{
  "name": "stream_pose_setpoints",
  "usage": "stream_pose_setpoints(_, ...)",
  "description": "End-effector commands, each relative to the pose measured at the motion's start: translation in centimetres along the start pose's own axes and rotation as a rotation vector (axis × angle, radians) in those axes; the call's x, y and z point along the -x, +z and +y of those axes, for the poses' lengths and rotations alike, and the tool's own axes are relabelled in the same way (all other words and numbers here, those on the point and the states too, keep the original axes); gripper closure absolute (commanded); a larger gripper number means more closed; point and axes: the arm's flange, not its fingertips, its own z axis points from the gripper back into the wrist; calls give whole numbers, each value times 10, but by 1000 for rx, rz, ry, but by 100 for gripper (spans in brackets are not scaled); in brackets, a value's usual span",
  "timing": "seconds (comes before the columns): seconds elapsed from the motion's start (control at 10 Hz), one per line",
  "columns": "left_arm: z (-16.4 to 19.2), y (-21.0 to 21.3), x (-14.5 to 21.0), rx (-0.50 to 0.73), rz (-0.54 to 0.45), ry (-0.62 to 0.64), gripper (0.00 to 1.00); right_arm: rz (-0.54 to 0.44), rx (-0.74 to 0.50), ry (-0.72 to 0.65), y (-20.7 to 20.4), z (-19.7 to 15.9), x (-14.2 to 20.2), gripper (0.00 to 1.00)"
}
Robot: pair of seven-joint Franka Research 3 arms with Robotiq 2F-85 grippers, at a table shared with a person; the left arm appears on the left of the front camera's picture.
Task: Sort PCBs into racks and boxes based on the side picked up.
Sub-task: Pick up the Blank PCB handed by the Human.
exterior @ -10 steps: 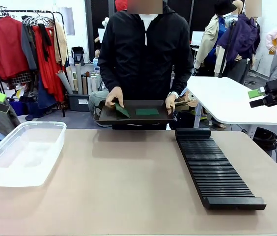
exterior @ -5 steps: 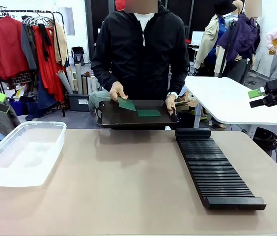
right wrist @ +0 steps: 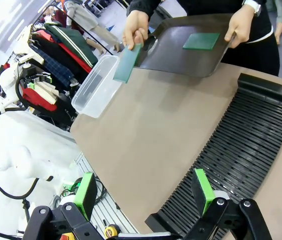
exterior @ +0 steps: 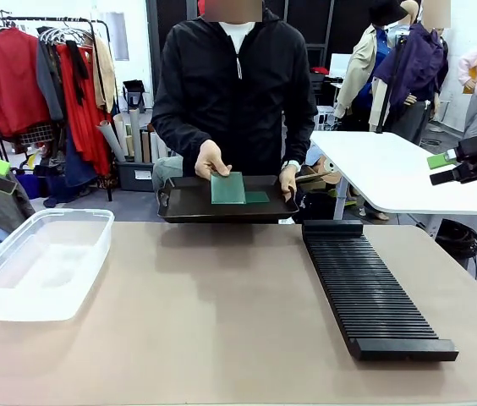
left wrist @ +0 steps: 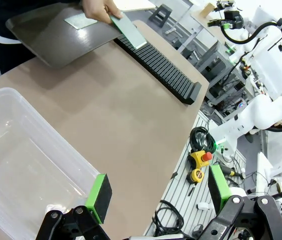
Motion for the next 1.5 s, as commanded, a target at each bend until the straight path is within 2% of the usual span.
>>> stream_pose_setpoints(0.0, -1, 0, 0, 12, -10, -5, 0, -7, -8, 4, 0, 1, 1, 0)
stream_pose_setpoints(0.6, 0, 0, 0, 0, 0, 0, 0, -7, -8, 4, 0, 1, 1, 0)
stream_pose_setpoints(0.9, 26, -18, -26, 93, -18, 27, 0, -7, -8, 4, 0, 1, 1, 0)
stream_pose_setpoints(1.4, 94, -82, -87, 288, 2, 117, 0, -7, -8, 4, 0, 1, 1, 0)
